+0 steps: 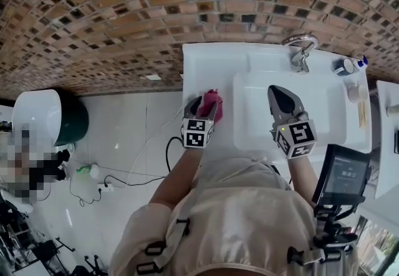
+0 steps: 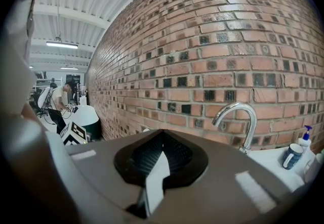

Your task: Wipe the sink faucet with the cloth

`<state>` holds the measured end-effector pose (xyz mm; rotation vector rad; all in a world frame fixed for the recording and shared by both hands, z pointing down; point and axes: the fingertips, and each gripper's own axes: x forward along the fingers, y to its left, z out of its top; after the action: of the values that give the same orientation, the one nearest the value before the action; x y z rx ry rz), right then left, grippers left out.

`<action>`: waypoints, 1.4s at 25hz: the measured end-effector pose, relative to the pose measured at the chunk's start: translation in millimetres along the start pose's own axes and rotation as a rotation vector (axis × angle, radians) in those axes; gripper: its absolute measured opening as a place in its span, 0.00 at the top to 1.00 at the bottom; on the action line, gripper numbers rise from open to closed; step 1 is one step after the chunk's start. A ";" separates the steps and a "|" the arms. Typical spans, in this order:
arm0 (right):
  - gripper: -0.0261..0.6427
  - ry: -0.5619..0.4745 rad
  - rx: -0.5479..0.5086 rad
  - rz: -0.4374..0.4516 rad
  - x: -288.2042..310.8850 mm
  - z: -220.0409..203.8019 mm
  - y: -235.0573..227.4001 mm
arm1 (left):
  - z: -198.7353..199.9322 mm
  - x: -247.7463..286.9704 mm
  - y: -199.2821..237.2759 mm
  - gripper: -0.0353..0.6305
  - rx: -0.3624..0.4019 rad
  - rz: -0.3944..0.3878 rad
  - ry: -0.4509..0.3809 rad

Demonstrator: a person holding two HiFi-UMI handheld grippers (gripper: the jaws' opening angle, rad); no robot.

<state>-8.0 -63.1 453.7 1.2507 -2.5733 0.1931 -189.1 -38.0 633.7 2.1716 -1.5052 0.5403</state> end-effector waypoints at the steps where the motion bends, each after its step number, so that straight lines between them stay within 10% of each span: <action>1: 0.97 -0.003 -0.001 0.001 0.9 1.1 0.4 | 12.7 -5.9 3.1 0.64 0.000 0.009 -0.030; 13: 0.97 -0.080 -0.028 0.015 10.2 37.7 7.4 | 200.0 -52.0 -71.2 0.65 0.143 -0.161 -0.453; 17: 0.97 -0.114 -0.040 0.013 8.7 48.0 10.0 | 225.3 -61.1 -81.9 0.89 0.115 -0.202 -0.531; 35: 0.98 -0.173 -0.063 0.030 2.3 59.3 14.3 | 227.3 -59.0 -98.2 0.94 0.164 -0.221 -0.530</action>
<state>-31.6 -70.0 397.8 1.2574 -2.7214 0.0092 -101.0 -89.2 400.4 2.7152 -1.4717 0.0056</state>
